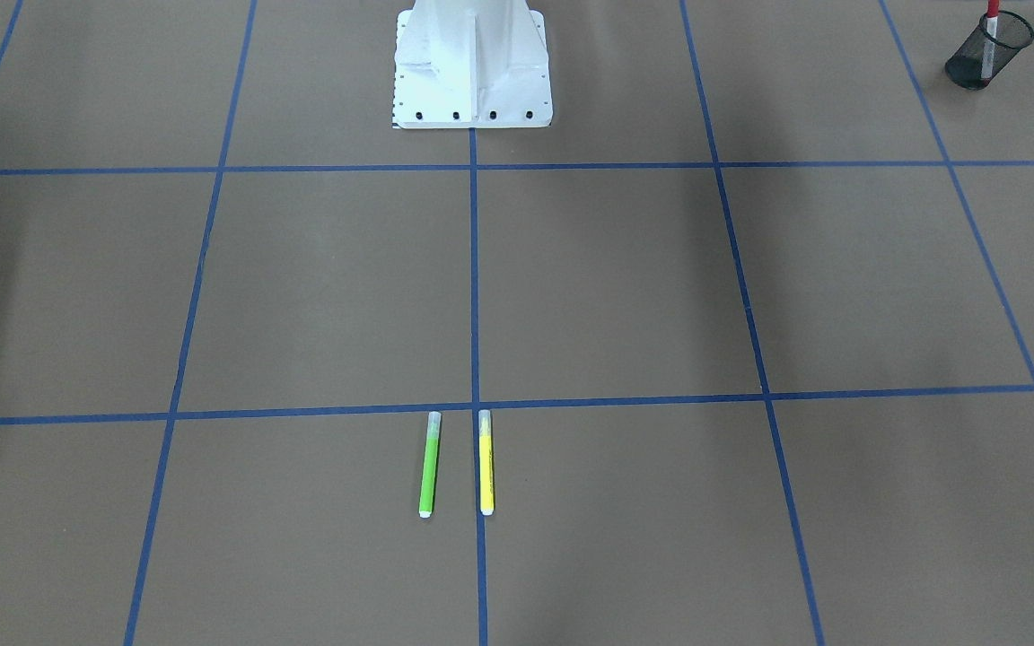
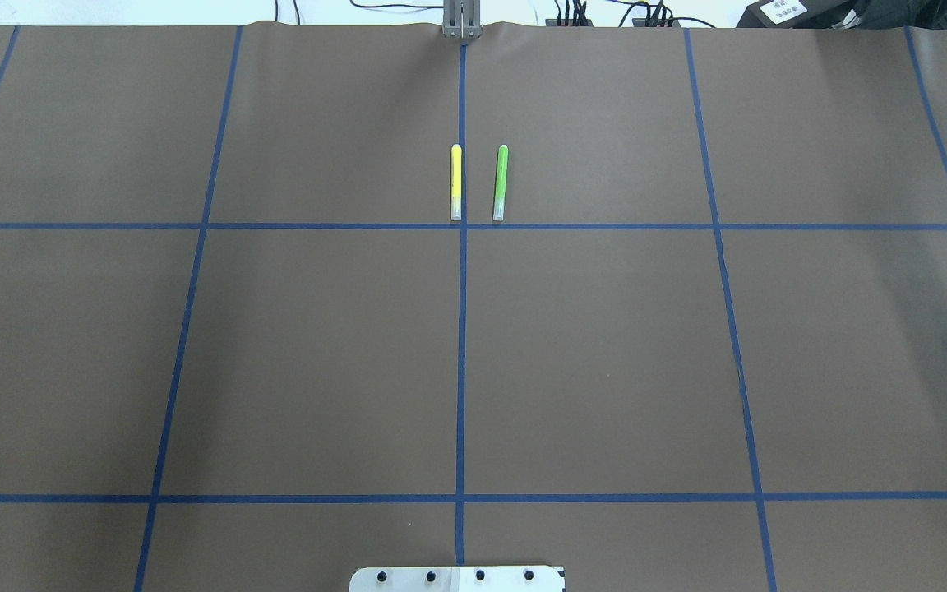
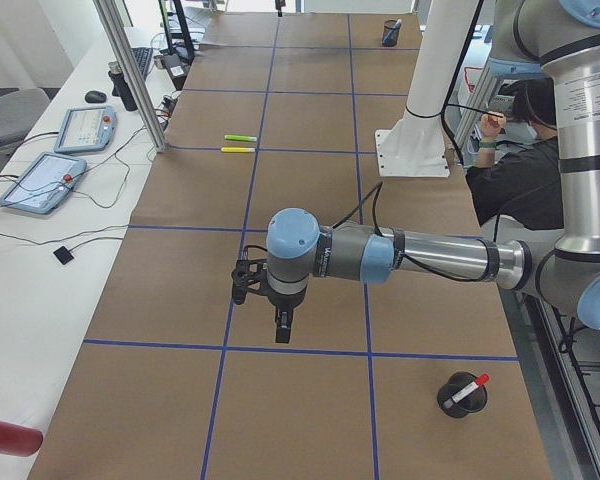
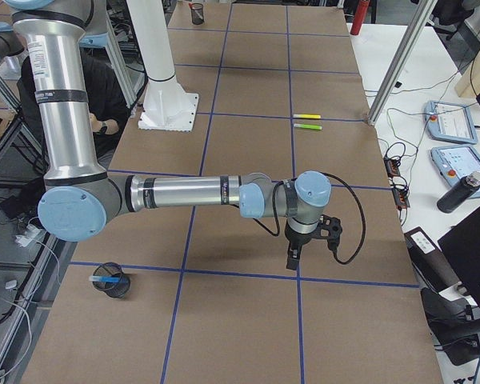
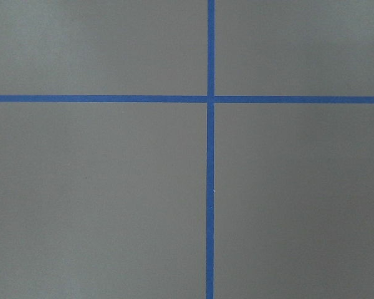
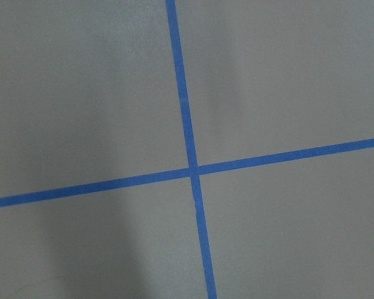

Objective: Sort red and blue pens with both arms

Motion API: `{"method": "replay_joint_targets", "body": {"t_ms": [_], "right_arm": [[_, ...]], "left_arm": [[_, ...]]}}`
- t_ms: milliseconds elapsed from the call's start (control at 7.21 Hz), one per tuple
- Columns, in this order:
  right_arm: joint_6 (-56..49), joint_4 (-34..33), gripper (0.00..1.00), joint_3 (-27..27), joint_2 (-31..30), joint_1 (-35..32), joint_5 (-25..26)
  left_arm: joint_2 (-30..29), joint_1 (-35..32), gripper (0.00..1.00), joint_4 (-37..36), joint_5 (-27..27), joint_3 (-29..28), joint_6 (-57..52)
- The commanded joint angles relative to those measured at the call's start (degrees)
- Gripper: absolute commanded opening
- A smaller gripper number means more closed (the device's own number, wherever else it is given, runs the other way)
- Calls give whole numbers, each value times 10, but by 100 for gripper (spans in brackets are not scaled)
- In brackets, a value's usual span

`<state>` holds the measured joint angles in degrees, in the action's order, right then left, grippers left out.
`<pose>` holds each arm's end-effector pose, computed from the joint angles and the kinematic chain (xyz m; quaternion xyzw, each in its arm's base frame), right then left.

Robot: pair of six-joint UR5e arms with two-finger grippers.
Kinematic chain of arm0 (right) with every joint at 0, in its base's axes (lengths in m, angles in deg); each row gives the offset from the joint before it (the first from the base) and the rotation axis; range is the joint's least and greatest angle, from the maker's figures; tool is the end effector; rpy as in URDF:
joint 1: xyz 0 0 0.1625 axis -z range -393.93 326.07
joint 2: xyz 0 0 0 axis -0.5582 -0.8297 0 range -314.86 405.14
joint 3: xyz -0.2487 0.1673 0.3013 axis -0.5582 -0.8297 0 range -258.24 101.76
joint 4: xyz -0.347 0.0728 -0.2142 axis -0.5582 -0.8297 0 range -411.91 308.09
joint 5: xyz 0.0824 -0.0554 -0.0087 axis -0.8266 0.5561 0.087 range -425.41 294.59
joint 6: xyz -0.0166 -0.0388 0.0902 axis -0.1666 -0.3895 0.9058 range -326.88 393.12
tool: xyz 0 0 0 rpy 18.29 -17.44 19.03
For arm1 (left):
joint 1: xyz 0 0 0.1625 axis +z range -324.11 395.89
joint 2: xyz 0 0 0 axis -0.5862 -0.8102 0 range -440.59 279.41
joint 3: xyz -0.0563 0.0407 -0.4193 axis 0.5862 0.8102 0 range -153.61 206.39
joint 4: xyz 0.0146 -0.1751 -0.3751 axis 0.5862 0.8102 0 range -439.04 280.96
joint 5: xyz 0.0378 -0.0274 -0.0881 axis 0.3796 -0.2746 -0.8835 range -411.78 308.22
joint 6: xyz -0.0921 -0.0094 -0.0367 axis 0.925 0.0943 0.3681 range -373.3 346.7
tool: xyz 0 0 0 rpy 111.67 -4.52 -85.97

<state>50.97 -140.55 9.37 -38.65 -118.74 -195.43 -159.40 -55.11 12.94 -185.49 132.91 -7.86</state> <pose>0.0198 -0.5474 0.6258 -0.0267 -0.3435 0.0881 0.9346 -0.0718 -0.4149 0.6016 0.0447 0.3735 -0.0283 0.9261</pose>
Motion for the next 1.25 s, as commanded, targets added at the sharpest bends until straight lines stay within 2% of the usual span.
{"method": "replay_joint_targets", "body": {"t_ms": [0,277,554,832,1109], "right_arm": [[3,5,99,4,2,-3,-3],[-4,-7,99,31,-22,-49,-24],[-5,-7,99,72,-74,-50,-26],[-5,-8,99,74,-80,-50,-55],[-5,-8,99,74,-80,-50,-55]], "left_arm": [[-2,0,100,0,-1,-5,0],[-6,0,100,0,-1,-2,1],[-6,0,100,-1,-1,1,2],[-6,0,100,-1,-2,1,3],[-6,0,100,-1,-1,1,2]]}}
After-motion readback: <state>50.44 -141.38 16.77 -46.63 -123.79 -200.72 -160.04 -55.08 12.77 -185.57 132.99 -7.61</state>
